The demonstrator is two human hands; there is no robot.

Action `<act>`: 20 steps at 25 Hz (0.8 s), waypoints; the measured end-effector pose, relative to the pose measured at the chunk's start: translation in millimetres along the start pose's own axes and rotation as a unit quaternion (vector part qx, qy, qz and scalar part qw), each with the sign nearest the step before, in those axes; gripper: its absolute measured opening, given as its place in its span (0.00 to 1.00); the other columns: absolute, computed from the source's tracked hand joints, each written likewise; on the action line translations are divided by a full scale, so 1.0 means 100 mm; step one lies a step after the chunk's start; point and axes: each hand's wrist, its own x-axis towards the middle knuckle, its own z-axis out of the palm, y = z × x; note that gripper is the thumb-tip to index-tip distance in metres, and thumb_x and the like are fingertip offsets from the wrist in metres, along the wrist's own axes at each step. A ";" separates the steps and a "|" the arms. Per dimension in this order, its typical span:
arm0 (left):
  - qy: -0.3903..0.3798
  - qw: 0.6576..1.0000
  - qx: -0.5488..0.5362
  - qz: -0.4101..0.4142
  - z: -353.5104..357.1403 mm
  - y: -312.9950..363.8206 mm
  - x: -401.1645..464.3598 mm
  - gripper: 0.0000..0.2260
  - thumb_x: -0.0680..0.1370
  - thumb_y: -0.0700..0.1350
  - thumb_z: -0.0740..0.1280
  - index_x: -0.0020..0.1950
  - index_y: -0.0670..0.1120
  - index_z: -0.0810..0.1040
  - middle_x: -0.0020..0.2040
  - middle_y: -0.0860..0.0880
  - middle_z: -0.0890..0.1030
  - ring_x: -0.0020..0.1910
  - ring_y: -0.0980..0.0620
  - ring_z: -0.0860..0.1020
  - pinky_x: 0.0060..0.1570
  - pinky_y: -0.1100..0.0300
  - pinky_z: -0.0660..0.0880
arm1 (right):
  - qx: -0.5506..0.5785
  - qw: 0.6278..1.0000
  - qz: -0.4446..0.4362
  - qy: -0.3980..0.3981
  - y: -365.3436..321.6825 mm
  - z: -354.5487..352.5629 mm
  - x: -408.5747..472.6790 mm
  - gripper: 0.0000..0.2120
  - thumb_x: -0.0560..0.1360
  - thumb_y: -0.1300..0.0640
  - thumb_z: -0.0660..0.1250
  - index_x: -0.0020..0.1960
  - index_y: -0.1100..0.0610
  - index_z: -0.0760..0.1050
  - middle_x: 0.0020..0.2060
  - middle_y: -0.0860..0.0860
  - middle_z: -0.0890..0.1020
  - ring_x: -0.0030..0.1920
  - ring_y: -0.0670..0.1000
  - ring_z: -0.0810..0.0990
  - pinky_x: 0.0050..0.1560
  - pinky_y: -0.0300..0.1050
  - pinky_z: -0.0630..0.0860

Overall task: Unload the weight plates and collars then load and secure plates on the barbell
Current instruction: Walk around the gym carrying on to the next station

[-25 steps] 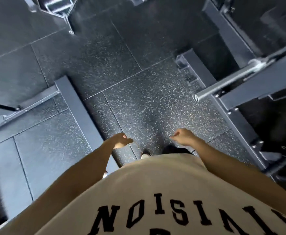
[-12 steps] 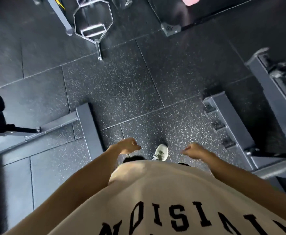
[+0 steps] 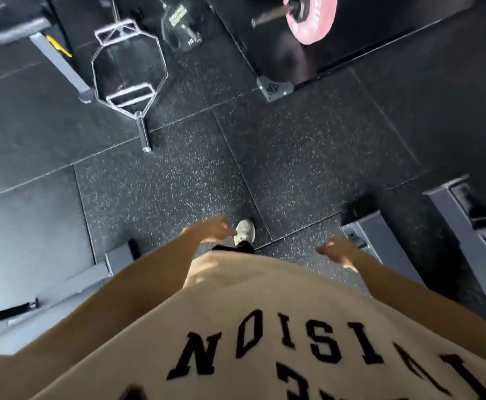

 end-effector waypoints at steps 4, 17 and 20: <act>-0.003 0.998 0.063 0.014 -1.31 0.82 0.69 0.24 0.79 0.57 0.66 0.70 0.43 0.72 0.69 0.43 0.74 0.65 0.43 0.74 0.66 0.50 0.71 | 0.133 0.988 0.034 0.073 -0.43 -1.02 0.47 0.16 0.78 0.47 0.66 0.51 0.60 0.79 0.49 0.57 0.81 0.54 0.56 0.78 0.51 0.47 0.72; -0.046 0.981 0.180 0.060 -3.06 4.28 2.86 0.25 0.79 0.56 0.66 0.69 0.42 0.71 0.68 0.43 0.75 0.64 0.43 0.74 0.61 0.53 0.71 | 0.293 0.948 0.095 0.085 -0.10 -4.18 2.22 0.12 0.77 0.56 0.69 0.55 0.64 0.79 0.57 0.61 0.81 0.56 0.59 0.80 0.58 0.51 0.75; -0.033 0.981 0.172 0.087 -3.41 5.35 3.19 0.21 0.78 0.57 0.67 0.65 0.45 0.74 0.66 0.44 0.76 0.62 0.44 0.75 0.62 0.51 0.73 | 0.312 0.937 0.105 0.115 0.11 -5.19 2.44 0.19 0.77 0.54 0.68 0.64 0.63 0.75 0.61 0.59 0.79 0.58 0.58 0.79 0.58 0.50 0.76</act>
